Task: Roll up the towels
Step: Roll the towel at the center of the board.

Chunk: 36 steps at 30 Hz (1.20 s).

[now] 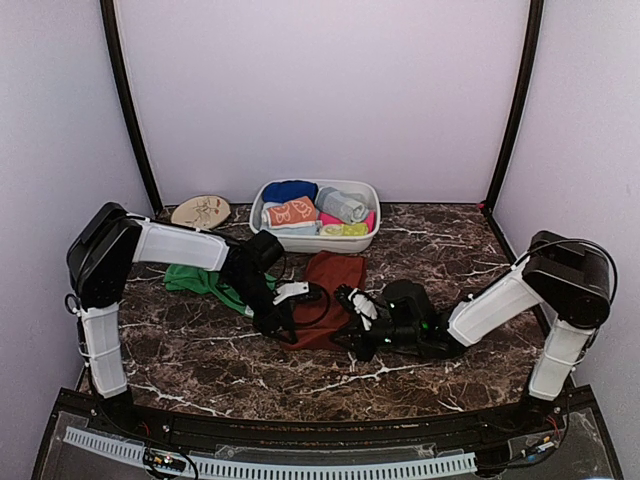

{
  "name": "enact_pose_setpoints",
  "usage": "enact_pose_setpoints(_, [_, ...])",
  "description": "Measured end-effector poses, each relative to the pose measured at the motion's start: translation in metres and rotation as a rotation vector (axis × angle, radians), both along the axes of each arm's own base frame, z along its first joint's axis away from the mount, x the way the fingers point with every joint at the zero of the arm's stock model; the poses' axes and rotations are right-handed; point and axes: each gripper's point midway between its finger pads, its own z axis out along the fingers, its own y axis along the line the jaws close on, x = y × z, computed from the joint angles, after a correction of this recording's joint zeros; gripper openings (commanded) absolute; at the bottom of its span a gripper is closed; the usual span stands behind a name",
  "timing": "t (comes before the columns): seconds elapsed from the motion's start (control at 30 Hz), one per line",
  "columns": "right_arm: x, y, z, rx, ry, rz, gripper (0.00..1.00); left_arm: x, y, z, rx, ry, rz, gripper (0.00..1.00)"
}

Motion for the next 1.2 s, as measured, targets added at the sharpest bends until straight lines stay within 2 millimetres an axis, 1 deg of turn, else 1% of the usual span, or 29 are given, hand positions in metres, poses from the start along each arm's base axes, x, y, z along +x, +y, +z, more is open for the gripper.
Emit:
enact_pose_setpoints(0.13, [0.009, 0.001, 0.001, 0.054, 0.153, -0.016, 0.00, 0.016, 0.010, 0.012, 0.008, -0.151, 0.016, 0.45])
enact_pose_setpoints(0.23, [0.009, 0.004, -0.006, 0.057, 0.266, -0.011, 0.00, 0.032, 0.012, 0.032, 0.002, -0.292, 0.014, 0.46])
enact_pose_setpoints(0.33, [0.007, 0.004, -0.015, 0.039, 0.355, -0.011, 0.00, 0.043, 0.012, 0.052, -0.017, -0.396, 0.002, 0.45])
enact_pose_setpoints(0.43, [0.006, 0.004, -0.022, 0.022, 0.431, -0.020, 0.00, 0.043, 0.011, 0.066, -0.033, -0.460, -0.032, 0.43])
enact_pose_setpoints(0.5, [0.010, 0.003, -0.025, 0.018, 0.477, -0.037, 0.00, 0.033, 0.005, 0.071, -0.041, -0.491, -0.085, 0.43])
enact_pose_setpoints(0.57, [0.014, 0.001, -0.029, 0.015, 0.519, -0.056, 0.00, 0.015, -0.003, 0.067, -0.037, -0.508, -0.153, 0.42])
enact_pose_setpoints(0.6, [0.015, 0.001, -0.029, 0.016, 0.541, -0.063, 0.00, 0.001, -0.006, 0.060, -0.029, -0.510, -0.198, 0.42])
enact_pose_setpoints(0.7, [0.016, 0.000, -0.030, 0.020, 0.580, -0.078, 0.00, -0.031, -0.007, 0.037, 0.007, -0.491, -0.292, 0.42])
enact_pose_setpoints(0.73, [0.017, -0.001, -0.031, 0.022, 0.593, -0.084, 0.00, -0.039, -0.007, 0.030, 0.021, -0.487, -0.315, 0.42])
enact_pose_setpoints(0.77, [0.017, 0.000, -0.031, 0.023, 0.600, -0.086, 0.00, -0.041, -0.006, 0.026, 0.031, -0.488, -0.328, 0.42])
enact_pose_setpoints(0.8, [0.017, 0.000, -0.031, 0.024, 0.608, -0.089, 0.00, -0.040, -0.006, 0.023, 0.038, -0.497, -0.332, 0.42])
enact_pose_setpoints(0.97, [0.017, -0.001, -0.031, 0.027, 0.635, -0.100, 0.00, -0.021, -0.011, 0.021, 0.046, -0.580, -0.321, 0.41])
enact_pose_setpoints(1.03, [0.017, -0.001, -0.031, 0.028, 0.644, -0.104, 0.00, -0.015, -0.011, 0.017, 0.055, -0.599, -0.317, 0.41])
enact_pose_setpoints(1.2, [0.017, -0.002, -0.031, 0.032, 0.660, -0.112, 0.00, -0.010, -0.011, 0.004, 0.086, -0.608, -0.324, 0.41])
